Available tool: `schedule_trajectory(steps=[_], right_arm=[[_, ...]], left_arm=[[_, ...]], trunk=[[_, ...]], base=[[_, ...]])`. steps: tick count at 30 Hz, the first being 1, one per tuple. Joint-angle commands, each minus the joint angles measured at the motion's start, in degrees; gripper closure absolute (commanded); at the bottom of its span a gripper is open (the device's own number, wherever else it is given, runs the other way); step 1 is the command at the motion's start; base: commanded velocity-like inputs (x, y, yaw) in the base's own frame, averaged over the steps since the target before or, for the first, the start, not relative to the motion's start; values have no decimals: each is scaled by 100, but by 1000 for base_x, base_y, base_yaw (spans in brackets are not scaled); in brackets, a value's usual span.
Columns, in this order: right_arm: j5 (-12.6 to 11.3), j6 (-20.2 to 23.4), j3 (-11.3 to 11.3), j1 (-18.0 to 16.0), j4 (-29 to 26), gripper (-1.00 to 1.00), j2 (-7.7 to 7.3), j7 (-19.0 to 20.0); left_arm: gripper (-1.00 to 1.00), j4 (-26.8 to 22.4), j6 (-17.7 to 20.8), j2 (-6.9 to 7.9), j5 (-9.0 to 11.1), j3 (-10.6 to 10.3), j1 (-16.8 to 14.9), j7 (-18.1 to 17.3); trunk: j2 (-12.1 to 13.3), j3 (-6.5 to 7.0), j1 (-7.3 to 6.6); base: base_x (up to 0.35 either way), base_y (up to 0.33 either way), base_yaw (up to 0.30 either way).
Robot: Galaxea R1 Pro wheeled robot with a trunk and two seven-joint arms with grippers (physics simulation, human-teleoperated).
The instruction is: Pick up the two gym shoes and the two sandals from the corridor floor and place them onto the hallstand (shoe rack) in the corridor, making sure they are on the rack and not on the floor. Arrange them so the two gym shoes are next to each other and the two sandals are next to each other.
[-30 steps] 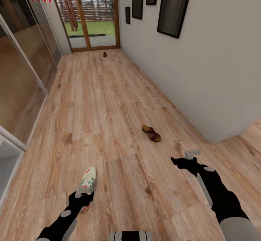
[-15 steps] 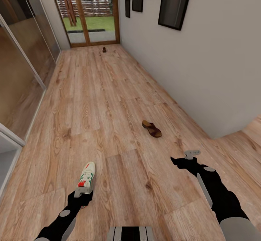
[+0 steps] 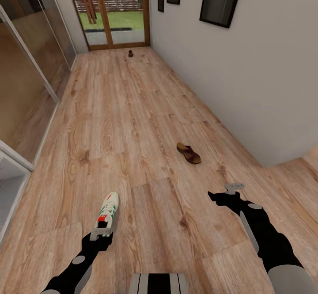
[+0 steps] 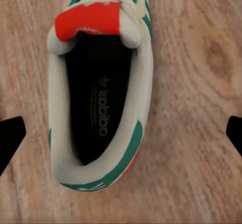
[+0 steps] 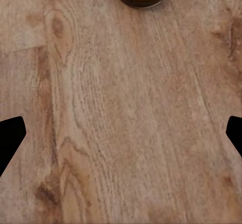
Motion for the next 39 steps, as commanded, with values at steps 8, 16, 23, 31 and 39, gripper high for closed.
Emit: schedule_trajectory(steps=[8,16,23,31,39], right_arm=[[1,32,-11,-1,-11,-100,1,29],[1,32,-11,-1,-12,-100,1,23],[1,32,-17,-1,-12,-100,1,22],[1,32,-19,-1,-12,-100,1,22],[1,32,-20,-1,-12,-100,1,22]], left_arm=[[-100,4,-19,0,-9,7,-3,9],[-100,4,-19,8,-9,10,-3,9],[-100,4,-19,9,-9,8,-3,9],[-100,4,-19,9,-9,7,-3,9],[-100,4,-19,9,-9,7,-8,9]], trunk=[[-1,-14,-1],[-1,-19,-1],[-5,-94,7],[-16,-274,27],[-27,-459,48]], base=[[0,0,29],[0,0,54],[0,0,165],[0,0,45],[0,0,8]])
